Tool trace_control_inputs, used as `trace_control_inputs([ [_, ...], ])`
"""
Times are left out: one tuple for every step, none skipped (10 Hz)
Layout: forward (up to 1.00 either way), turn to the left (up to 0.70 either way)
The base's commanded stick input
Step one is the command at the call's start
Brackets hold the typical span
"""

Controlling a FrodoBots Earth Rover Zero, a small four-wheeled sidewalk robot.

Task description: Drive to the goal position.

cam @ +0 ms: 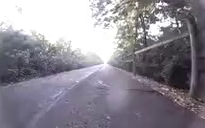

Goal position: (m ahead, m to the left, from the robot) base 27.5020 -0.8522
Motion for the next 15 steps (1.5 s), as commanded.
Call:
trace_control_inputs([
  [1.00, 0.00],
  [1.00, 0.00],
  [1.00, 0.00],
  [1.00, 0.00],
  [1.00, 0.00],
  [1.00, 0.00],
  [1.00, 0.00],
  [1.00, 0.00],
  [1.00, 0.00],
  [1.00, 0.00],
  [1.00, 0.00],
  [1.00, 0.00],
  [1.00, 0.00],
  [1.00, 0.00],
  [1.00, 0.00],
])
